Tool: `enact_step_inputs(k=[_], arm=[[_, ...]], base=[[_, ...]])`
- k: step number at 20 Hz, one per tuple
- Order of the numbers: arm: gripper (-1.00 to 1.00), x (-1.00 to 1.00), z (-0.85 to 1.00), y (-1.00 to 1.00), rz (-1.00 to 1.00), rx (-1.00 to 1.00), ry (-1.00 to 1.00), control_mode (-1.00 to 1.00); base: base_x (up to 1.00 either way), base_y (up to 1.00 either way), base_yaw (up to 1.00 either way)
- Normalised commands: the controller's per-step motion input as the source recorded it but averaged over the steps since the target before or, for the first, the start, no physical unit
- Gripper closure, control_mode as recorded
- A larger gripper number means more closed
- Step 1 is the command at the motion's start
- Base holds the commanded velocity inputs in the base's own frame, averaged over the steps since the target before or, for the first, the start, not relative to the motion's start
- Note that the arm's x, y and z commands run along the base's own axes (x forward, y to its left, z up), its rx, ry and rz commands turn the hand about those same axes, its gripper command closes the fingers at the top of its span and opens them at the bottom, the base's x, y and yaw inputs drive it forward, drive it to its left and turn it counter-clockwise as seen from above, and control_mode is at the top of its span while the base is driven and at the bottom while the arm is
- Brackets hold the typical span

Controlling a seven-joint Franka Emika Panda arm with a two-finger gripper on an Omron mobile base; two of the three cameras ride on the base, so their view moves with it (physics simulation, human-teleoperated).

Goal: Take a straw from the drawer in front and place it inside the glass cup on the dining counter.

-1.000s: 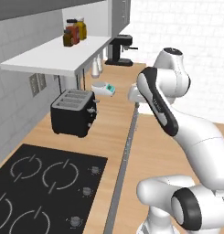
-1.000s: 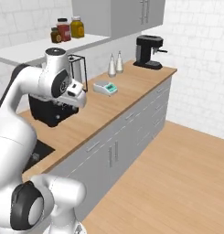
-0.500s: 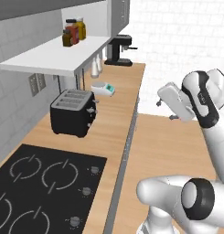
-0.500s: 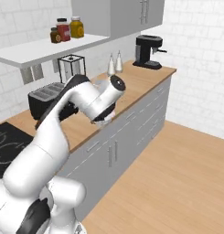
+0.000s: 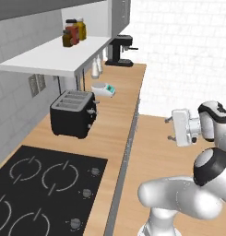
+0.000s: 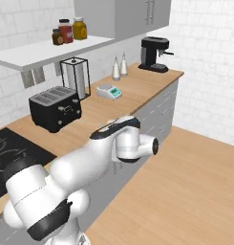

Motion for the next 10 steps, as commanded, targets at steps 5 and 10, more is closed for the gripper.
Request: enact_step_inputs(k=[5, 10], arm=[[-1.00, 0.42, -0.98, 0.09, 0.00, 0.21, -0.15, -1.00], [-1.00, 0.35, -0.87, 0.39, 0.00, 0.10, -0.23, -1.00]], base=[[0.00, 0.00, 0.00], [0.00, 0.00, 0.00]])
